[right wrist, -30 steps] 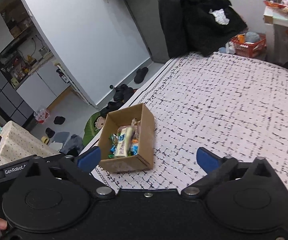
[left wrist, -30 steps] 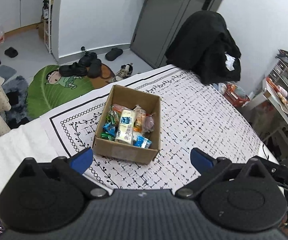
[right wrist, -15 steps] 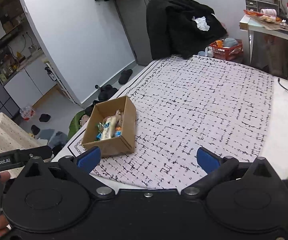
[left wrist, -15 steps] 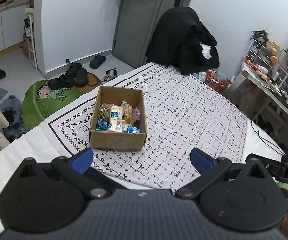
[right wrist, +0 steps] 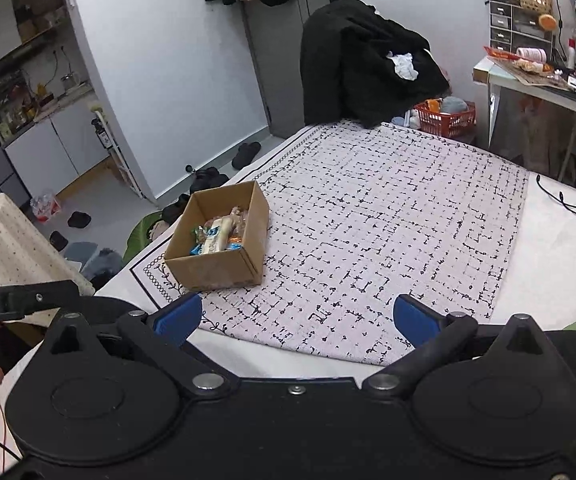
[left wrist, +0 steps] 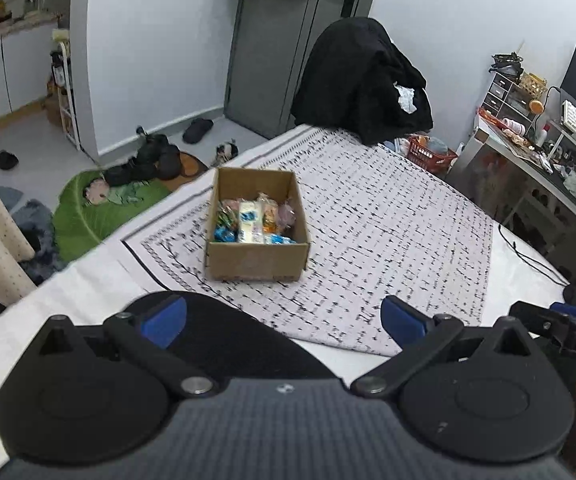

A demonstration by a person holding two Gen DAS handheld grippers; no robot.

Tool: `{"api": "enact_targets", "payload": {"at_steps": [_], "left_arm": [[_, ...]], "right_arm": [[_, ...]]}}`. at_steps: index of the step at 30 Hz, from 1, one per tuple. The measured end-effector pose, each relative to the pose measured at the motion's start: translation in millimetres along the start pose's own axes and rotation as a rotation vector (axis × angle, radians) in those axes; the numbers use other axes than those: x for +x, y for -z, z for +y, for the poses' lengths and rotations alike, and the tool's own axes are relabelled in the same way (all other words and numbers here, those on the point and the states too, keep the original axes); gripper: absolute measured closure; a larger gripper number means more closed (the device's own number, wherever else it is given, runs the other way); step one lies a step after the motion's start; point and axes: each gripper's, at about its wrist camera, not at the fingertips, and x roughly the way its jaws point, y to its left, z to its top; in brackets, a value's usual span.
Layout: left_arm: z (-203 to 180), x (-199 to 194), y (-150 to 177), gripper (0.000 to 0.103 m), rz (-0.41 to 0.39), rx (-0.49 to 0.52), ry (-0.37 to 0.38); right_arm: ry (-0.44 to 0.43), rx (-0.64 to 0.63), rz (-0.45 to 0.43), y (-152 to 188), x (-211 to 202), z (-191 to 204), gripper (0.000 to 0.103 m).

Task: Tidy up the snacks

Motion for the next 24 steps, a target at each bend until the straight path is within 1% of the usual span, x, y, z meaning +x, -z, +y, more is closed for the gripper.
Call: {"api": "enact_targets", "payload": {"at_steps": [5, 12, 24], "left_arm": [[7.7, -13.6, 4.9, 0.0, -0.022, 0.003, -0.005], [7.5, -25.1, 4.1, 0.0, -0.045, 0.026, -0.017], [6.4, -23.3, 8.1, 0.0, -0.037, 0.031, -0.017]], "right_arm": [[0.006, -0.014, -0.019, 4.9, -9.5, 7.6, 0.0], [0.004, -0.023, -0.032, 8.7, -15.1, 14.8, 0.0], [0.009, -0.013, -0.03, 11.2, -17.5, 11.9, 0.0]]}}
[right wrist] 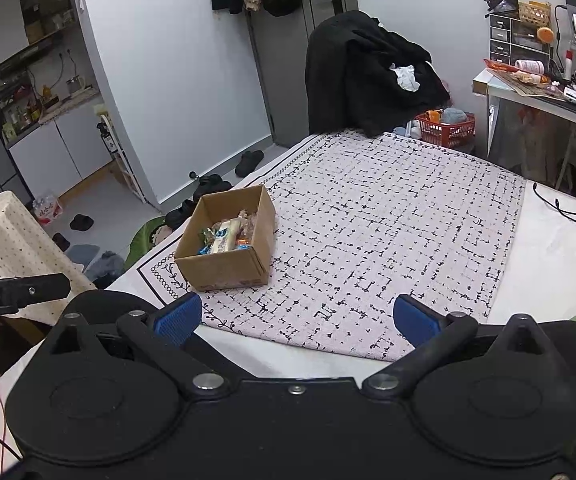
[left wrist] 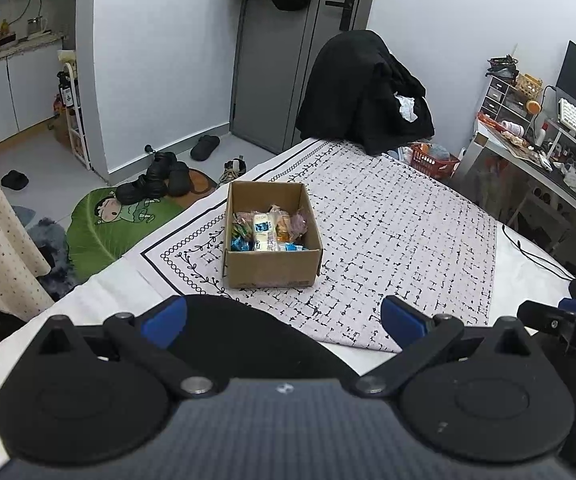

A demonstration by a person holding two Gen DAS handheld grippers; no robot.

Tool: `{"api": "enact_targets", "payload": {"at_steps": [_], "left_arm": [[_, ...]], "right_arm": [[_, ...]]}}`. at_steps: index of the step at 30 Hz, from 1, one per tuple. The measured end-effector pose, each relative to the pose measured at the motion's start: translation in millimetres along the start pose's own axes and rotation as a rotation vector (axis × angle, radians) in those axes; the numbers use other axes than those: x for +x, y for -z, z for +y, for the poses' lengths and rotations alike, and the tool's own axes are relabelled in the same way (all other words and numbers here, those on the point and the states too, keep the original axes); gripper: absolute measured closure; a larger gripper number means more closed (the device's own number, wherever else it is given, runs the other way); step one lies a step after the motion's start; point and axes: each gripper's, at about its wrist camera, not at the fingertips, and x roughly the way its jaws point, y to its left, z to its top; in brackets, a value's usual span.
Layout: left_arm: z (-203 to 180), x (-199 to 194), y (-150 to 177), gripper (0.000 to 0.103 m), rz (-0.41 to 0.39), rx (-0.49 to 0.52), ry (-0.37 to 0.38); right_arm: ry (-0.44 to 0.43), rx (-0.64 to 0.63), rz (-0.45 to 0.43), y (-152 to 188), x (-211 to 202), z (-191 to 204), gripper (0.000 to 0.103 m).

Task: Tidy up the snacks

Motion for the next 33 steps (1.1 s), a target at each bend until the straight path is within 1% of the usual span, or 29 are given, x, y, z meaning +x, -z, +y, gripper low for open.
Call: {"api": "enact_targets", "payload": {"at_steps": [33], "left_arm": [[1.2, 1.7, 2.7, 0.0, 0.0, -0.004, -0.002]], "right_arm": [[-0.001, 0.013, 0.014, 1.0, 4.9, 0.5, 0.0]]}}
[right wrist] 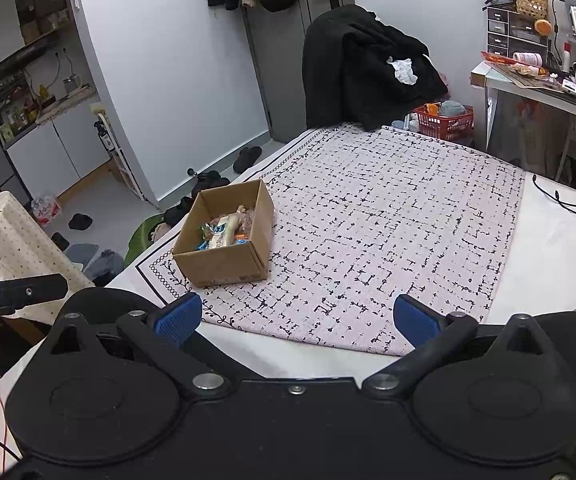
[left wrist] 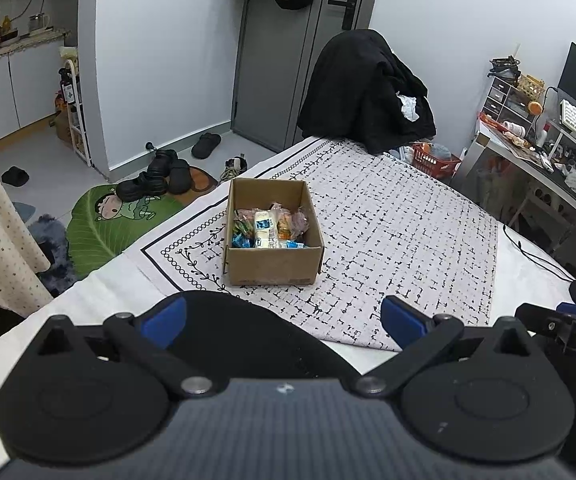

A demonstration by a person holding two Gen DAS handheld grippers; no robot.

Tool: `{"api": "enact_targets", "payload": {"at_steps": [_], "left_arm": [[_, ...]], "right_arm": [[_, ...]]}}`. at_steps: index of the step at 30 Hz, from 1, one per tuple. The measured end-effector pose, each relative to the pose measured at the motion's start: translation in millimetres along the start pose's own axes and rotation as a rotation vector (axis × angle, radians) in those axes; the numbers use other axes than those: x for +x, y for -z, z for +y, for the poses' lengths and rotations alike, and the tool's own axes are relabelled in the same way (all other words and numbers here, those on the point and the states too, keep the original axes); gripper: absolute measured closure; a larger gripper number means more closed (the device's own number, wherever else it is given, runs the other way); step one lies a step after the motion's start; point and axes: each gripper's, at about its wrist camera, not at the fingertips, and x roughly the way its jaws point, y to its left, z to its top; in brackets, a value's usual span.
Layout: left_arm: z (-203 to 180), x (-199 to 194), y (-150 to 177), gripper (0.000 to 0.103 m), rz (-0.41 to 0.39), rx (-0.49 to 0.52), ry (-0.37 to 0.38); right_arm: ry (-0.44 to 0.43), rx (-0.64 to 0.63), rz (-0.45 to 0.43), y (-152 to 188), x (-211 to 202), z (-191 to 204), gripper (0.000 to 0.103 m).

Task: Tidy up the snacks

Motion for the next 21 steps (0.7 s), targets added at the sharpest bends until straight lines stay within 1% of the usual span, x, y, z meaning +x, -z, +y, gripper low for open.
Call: {"api": "enact_targets", "payload": {"at_steps": [11, 21], "left_arm": [[-2.3, -1.3, 1.7, 0.0, -0.01, 0.0, -0.006], [-0.8, 1.5, 2.5, 0.0, 0.001, -0.014, 0.002]], "right_arm": [[0.004, 0.01, 0.005, 1.0, 2.9, -0.8, 0.0], [-0.008, 0.008, 0.014, 1.5, 7.7, -2.0, 0.0]]}}
